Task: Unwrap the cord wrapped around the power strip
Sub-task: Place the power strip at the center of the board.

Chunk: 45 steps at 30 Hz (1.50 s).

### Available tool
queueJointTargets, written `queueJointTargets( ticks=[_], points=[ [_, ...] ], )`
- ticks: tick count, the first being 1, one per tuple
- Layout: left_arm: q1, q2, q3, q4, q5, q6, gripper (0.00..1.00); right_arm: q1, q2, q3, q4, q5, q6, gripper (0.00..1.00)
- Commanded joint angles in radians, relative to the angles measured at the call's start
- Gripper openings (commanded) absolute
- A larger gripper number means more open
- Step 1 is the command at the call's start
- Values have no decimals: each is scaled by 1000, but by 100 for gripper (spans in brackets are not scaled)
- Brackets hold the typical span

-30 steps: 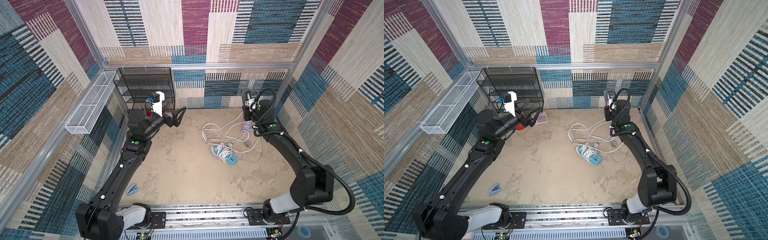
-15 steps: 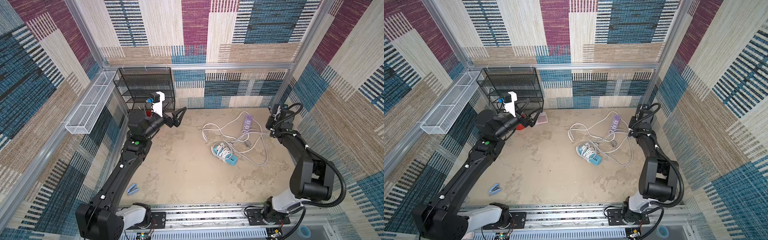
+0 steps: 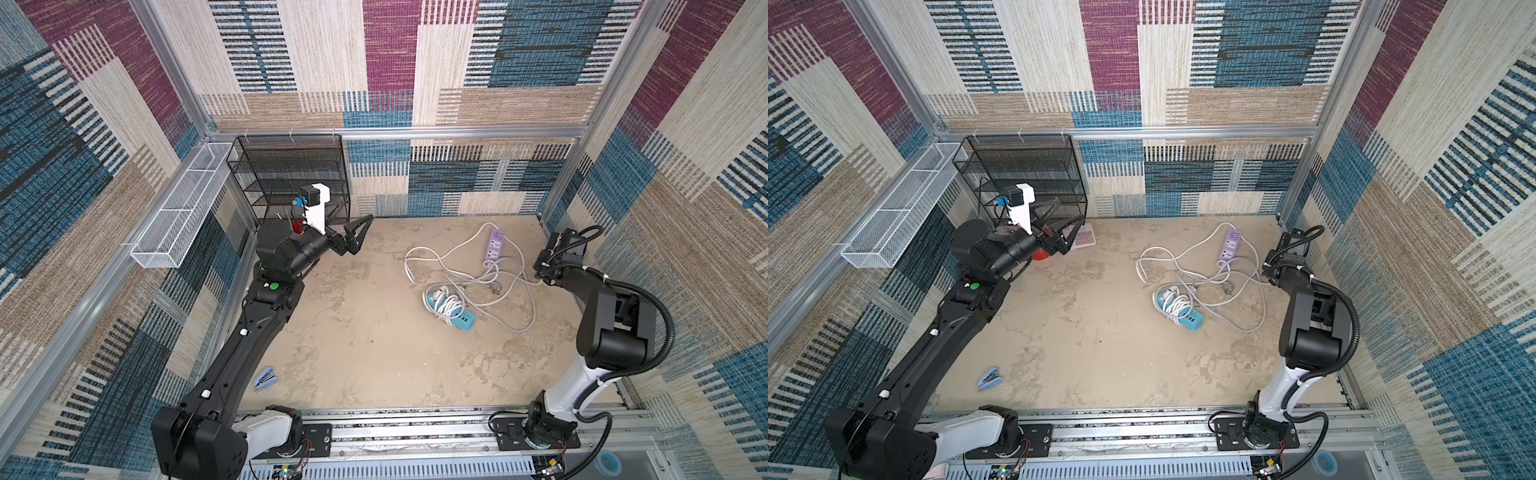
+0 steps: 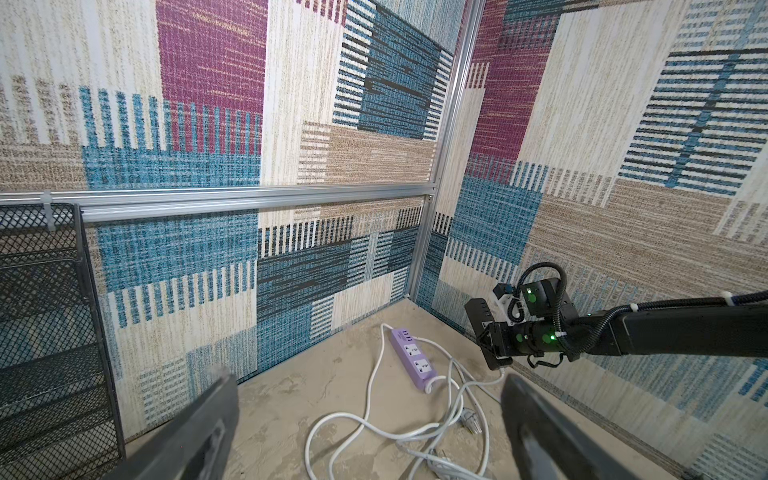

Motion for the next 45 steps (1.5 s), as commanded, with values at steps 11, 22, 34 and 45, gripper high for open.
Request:
queueJointTargets(
  ticks=[11, 22, 34, 45],
  points=[
    [5, -3, -3, 35, 3, -3, 99, -7, 101, 13, 76, -36, 14, 1],
    [5, -5, -3, 37, 5, -3, 99, -6, 149, 24, 84, -129, 4, 27],
    [4, -7, -3, 35, 8, -5, 99, 12, 61, -9, 93, -70, -13, 98],
    [5, 1, 4, 28, 16, -6, 99, 88, -162, -71, 72, -25, -15, 98]
  ],
)
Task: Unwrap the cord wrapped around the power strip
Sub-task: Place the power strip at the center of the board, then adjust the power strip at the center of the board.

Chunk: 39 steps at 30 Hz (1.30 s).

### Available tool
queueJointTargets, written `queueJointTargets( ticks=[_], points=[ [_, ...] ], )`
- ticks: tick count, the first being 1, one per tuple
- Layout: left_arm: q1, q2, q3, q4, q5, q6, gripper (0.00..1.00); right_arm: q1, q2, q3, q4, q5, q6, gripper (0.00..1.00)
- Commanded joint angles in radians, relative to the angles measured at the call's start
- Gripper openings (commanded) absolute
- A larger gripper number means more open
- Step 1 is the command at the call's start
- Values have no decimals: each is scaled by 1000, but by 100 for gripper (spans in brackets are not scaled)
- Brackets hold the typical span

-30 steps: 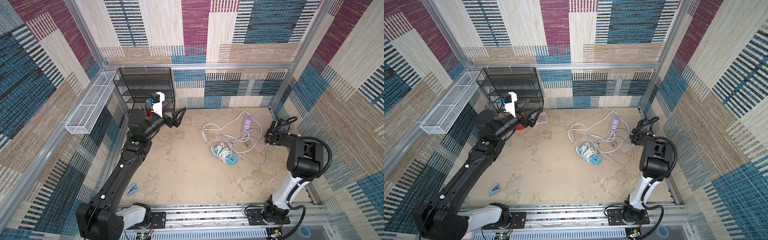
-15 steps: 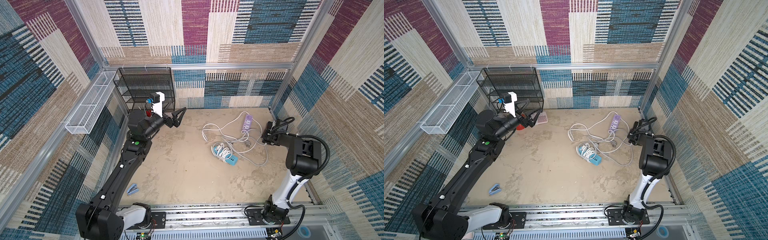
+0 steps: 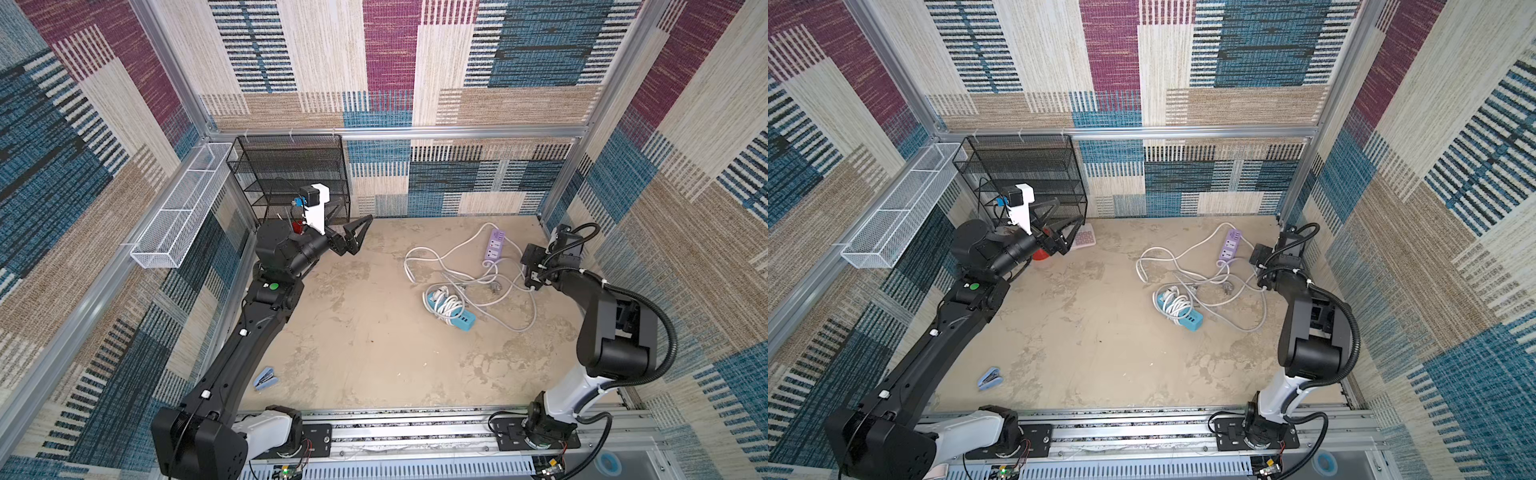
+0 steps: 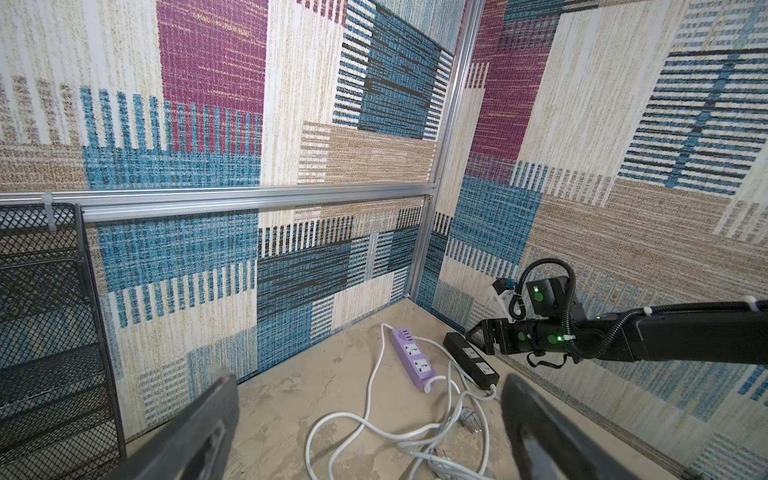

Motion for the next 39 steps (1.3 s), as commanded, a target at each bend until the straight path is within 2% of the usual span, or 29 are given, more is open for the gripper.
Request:
queueJointTargets(
  ticks=[1, 8, 15, 19, 25, 34, 39],
  points=[
    [1, 4, 6, 27, 15, -6, 99, 36, -74, -20, 7, 27, 1, 98],
    [-19, 21, 26, -14, 21, 12, 99, 166, -275, -135, 0, 21, 25, 98],
    [-140, 11, 57, -154, -125, 172, 99, 354, -414, -222, -33, 38, 61, 98],
    [-156, -11, 46, -180, -175, 200, 99, 494, -468, -285, -64, 118, 104, 98],
    [-159, -34, 4, -179, -206, 235, 99, 602, -563, -413, -125, 261, 205, 98],
    [-160, -35, -23, -166, -202, 248, 99, 646, -608, -509, -198, 392, 319, 98],
    [-159, -41, -27, -164, -206, 255, 99, 646, -590, -500, -241, 400, 341, 98]
  ],
)
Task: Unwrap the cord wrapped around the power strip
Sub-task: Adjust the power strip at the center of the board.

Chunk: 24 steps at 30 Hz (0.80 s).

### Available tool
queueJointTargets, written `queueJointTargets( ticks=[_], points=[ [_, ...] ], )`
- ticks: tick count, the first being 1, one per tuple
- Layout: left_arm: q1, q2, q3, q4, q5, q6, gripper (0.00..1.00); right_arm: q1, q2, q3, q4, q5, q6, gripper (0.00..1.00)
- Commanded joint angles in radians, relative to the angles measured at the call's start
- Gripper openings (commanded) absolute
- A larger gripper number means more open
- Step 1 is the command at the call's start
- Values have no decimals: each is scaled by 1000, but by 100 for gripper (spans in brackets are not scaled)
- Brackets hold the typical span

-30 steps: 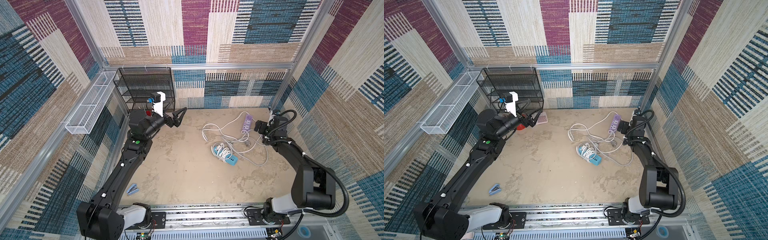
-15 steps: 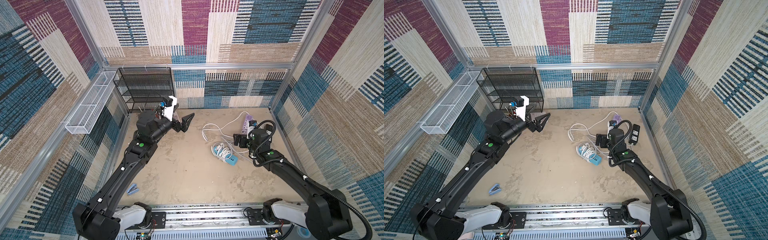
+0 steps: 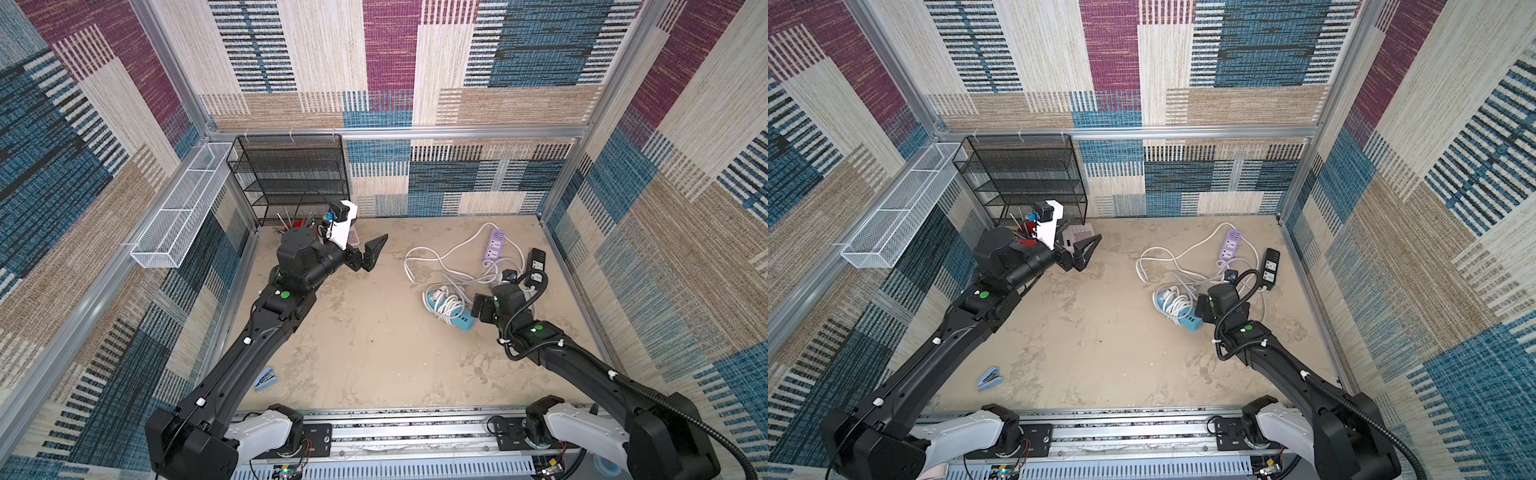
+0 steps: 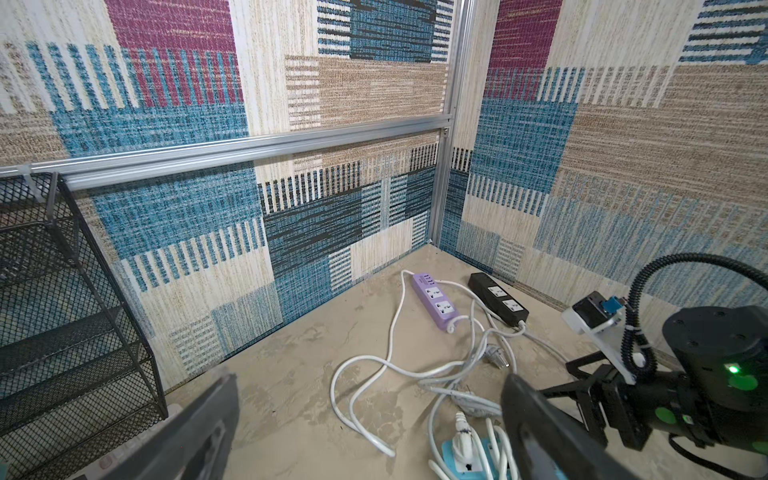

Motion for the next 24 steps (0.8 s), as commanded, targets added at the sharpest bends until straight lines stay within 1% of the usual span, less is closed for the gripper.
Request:
queueJointTargets(
  ticks=[1, 5, 12, 17, 20, 24],
  points=[
    [1, -2, -1, 20, -8, 27, 99, 0, 12, 5, -34, 30, 52, 98],
    [1, -2, -2, 22, -5, 25, 99, 4, 11, -10, -58, -3, 91, 98],
    [1, -2, -3, 23, -6, 27, 99, 14, 42, -9, -80, -14, 123, 98],
    [0, -6, -3, 21, -8, 33, 99, 52, 86, -12, -80, -29, 157, 98],
    [0, -10, -3, 21, -7, 33, 99, 94, 129, -5, -62, -32, 180, 98],
    [1, -16, -5, 21, -11, 36, 99, 188, 213, 34, -26, -32, 216, 98]
  ],
)
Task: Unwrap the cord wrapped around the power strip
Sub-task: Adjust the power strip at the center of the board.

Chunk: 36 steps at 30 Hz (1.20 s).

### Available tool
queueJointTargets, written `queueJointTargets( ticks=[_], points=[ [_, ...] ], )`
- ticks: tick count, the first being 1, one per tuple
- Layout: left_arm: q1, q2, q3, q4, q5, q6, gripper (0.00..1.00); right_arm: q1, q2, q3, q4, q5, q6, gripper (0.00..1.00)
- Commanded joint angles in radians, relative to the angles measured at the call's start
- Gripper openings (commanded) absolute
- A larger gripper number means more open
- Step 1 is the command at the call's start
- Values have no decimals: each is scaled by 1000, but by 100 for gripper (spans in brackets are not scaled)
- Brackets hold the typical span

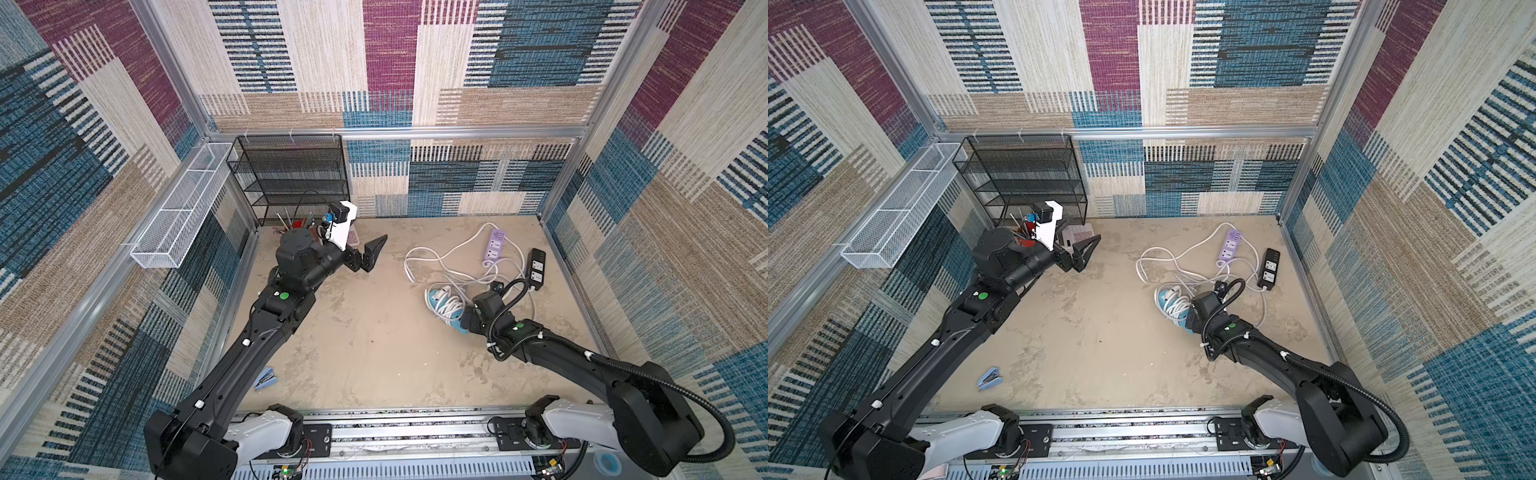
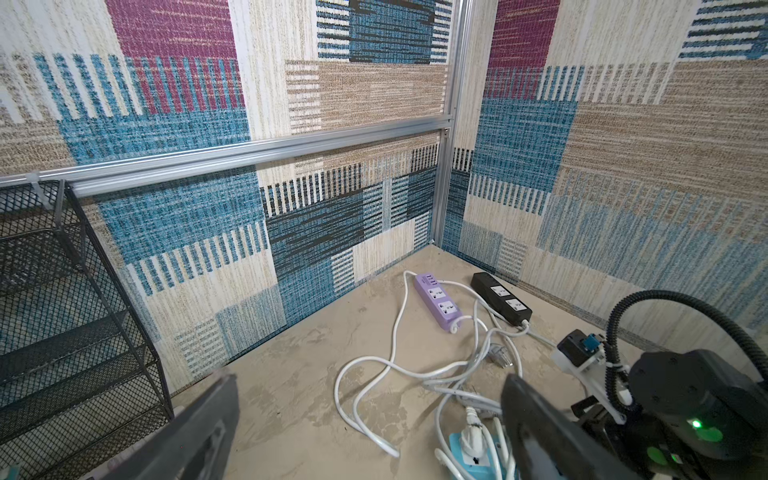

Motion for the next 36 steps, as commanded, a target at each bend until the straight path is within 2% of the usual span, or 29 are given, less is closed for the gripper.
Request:
queueJointTargets(
  ticks=[1, 9, 16, 21, 26, 30, 36],
  points=[
    [0, -9, -3, 22, -12, 24, 99, 72, 64, 36, 24, -36, 38, 98],
    [1, -16, -7, 24, -15, 28, 99, 231, 261, 226, 92, -50, 62, 98],
    [1, -25, -12, 21, -34, 38, 99, 252, 322, 393, 119, -26, -46, 98],
    [-1, -34, -1, 15, -57, 24, 99, 199, 292, 461, 112, -112, -197, 99],
    [-8, -58, 16, -25, -110, 19, 99, 64, 269, 521, 60, -282, -343, 98],
    [-8, -84, 2, -67, -144, 73, 99, 48, 295, 620, -47, -285, -488, 98],
    [-9, -114, -11, -107, -146, 40, 99, -5, 231, 619, -96, -354, -546, 98]
  ],
)
